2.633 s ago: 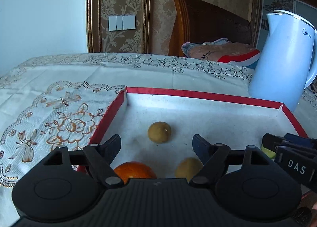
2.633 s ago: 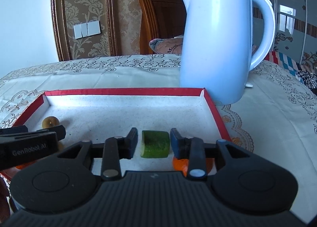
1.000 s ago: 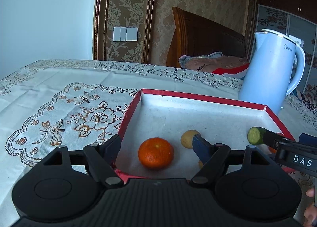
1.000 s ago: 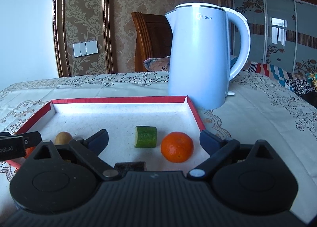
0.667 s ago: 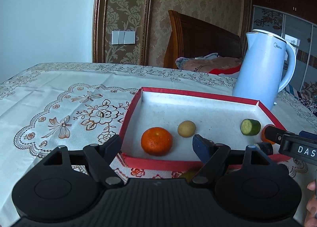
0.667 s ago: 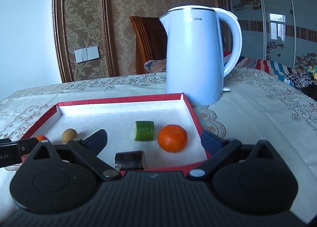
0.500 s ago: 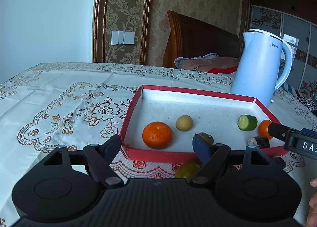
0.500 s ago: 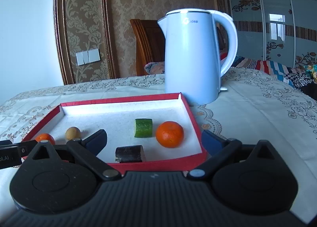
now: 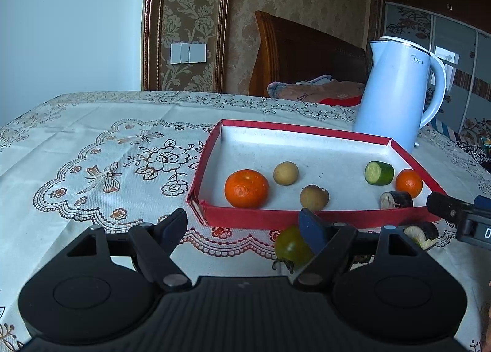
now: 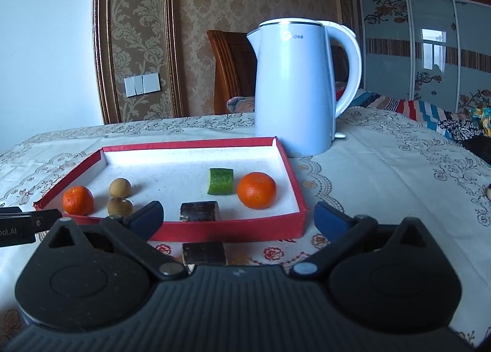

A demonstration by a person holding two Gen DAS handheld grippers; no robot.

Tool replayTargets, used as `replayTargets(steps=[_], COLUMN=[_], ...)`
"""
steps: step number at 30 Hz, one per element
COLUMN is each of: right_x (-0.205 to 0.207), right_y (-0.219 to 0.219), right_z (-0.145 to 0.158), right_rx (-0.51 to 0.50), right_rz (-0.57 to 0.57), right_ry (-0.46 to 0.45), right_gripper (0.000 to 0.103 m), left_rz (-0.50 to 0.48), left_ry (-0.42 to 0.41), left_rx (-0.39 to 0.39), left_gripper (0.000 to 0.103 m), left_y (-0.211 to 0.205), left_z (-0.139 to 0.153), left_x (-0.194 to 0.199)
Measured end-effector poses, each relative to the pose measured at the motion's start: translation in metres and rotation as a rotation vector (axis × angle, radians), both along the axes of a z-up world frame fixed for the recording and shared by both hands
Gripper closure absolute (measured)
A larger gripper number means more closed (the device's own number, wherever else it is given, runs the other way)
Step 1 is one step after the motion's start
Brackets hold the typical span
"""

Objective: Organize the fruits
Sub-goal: 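Move the right gripper to the dark block while the left gripper approaches the green round fruit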

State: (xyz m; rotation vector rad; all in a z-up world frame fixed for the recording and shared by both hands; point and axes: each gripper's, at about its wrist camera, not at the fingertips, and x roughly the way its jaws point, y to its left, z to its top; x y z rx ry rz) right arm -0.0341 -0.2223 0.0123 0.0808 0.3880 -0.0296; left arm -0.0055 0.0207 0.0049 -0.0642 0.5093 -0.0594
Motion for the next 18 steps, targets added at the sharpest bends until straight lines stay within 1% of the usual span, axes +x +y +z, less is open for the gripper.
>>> replayTargets(steps=[8,12,15,18], right_x=[-0.005,-0.012,-0.018,-0.019], right_y=[-0.009,-0.016,-0.025,-0.034], right_z=[-0.003,-0.007,-0.009,-0.011], right_rx=[0.029,0.041,0.078,0.11], right_rz=[-0.018,-0.022,-0.034,-0.052], right_ry=[0.018,0.037,0.03,0.057], right_gripper=[0.0,0.0,0.0,0.0], left_rz=[-0.015,-0.015,-0.012,-0.005], left_ry=[0.035,0.04,0.045,0.044], left_rx=[-0.016,0.0,0.003,0.005], left_gripper=[0.023,0.023,0.023,0.02], left_y=[0.002,-0.001,-0.001,-0.001], left_z=[-0.004,-0.005,-0.006,-0.006], left_x=[0.001,0.001,0.002,0.002])
